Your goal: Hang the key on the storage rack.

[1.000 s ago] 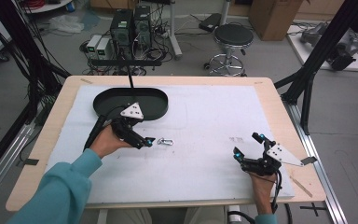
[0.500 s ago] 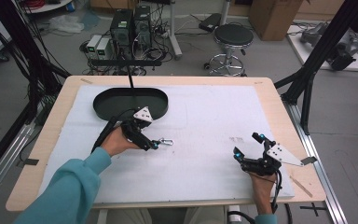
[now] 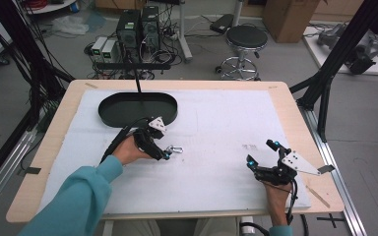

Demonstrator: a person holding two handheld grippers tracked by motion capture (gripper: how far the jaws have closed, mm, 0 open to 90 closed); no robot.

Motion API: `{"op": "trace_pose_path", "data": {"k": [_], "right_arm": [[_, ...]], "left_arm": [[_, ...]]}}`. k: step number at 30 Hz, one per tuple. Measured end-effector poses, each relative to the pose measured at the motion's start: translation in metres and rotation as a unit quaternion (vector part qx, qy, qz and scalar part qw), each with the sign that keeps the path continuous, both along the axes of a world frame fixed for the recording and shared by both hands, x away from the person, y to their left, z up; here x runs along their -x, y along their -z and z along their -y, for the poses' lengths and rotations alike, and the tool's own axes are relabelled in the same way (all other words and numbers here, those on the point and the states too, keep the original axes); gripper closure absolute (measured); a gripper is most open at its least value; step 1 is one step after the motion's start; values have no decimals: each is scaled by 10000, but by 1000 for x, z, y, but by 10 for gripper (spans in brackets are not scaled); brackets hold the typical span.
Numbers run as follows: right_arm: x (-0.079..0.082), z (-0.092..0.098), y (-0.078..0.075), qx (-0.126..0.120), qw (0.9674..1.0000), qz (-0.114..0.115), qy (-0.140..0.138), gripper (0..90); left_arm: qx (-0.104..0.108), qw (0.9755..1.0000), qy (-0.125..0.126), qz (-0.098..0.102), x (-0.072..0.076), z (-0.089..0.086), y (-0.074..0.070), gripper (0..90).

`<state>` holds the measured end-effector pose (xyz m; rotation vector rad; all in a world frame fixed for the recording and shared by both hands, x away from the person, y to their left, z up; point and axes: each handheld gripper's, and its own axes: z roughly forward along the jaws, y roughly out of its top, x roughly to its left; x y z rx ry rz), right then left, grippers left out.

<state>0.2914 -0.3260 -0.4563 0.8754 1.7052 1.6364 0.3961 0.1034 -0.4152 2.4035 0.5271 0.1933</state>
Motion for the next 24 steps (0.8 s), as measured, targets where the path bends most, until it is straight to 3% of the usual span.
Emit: {"op": "trace_pose_path", "data": {"k": [8,14,24], "right_arm": [[0,0,0,-11,10000,-2,-2,34],[0,0,0,-12,10000,-1,-2,34],[0,0,0,-22,10000,-39,4,34]], "left_arm": [[-84,9999,50,119,1,4,2,370],[-140,9996,124,195,2,6,2,516],[-224,9994,66,258,4,8,3,692]]}}
